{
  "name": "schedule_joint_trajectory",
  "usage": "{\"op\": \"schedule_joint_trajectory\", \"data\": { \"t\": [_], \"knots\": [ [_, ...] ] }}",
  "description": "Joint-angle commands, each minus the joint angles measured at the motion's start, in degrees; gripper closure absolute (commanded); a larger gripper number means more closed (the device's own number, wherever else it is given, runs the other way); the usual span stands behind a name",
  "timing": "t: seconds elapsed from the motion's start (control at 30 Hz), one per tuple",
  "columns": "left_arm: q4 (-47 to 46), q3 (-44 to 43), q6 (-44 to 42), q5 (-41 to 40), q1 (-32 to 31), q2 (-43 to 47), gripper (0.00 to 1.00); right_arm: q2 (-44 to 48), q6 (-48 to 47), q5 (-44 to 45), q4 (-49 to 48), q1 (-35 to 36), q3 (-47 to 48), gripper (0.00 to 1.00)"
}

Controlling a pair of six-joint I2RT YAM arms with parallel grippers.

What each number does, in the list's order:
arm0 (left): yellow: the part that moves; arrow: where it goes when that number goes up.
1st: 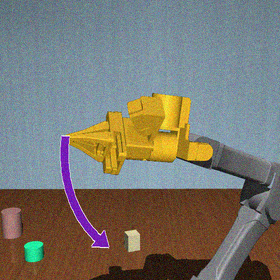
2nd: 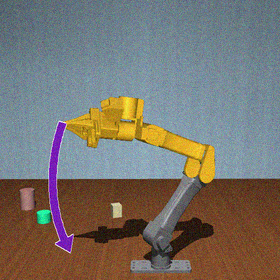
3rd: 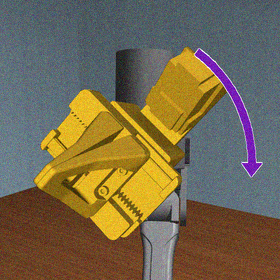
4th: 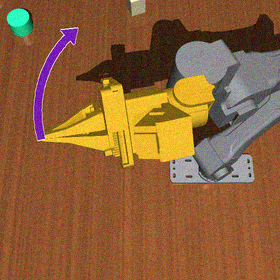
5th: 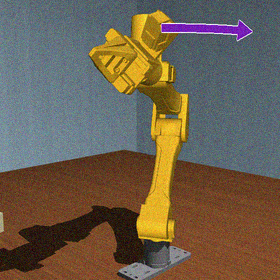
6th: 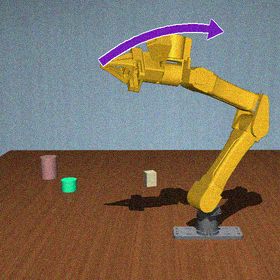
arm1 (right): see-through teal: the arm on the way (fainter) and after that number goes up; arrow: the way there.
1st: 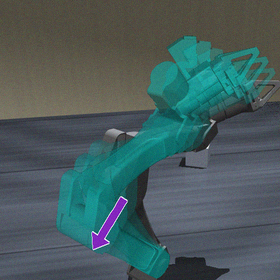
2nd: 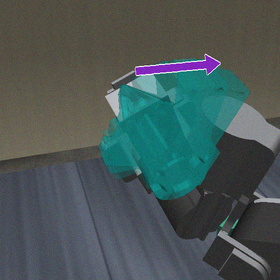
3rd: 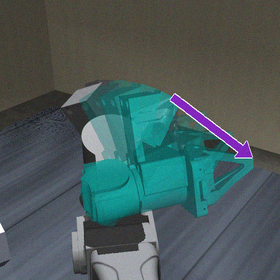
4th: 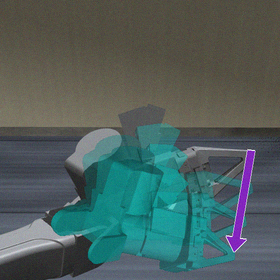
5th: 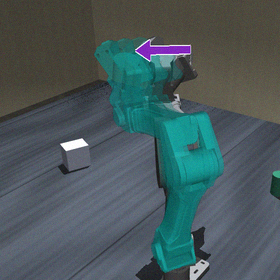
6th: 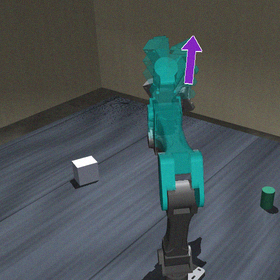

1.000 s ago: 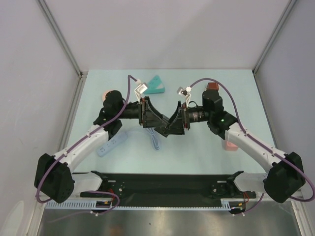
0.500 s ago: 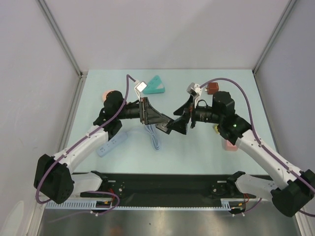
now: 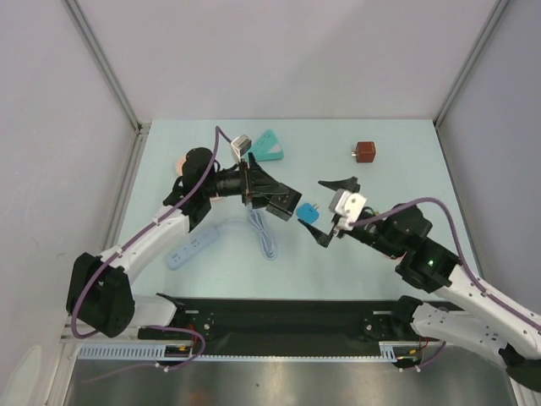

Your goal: Insert the plug

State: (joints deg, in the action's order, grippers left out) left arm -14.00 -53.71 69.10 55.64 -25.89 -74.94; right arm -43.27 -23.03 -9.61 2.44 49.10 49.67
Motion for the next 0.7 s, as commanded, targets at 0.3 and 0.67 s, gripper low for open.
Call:
{"op": "schedule_joint_trajectory", "data": {
  "t": [0.3, 0.67],
  "knots": [
    [-16.1, -5.9, 23.7, 7.1, 0.1, -4.1, 1.00, -6.2, -43.6, 27.1, -14.3, 21.6, -5.5, 0.00],
    [-16.7, -2.5, 26.5, 7.5, -0.9, 0.2, 1.00, -13.5, -67.5, 35.1, -32.5, 28.2, -10.7, 0.09]
  ]
}}
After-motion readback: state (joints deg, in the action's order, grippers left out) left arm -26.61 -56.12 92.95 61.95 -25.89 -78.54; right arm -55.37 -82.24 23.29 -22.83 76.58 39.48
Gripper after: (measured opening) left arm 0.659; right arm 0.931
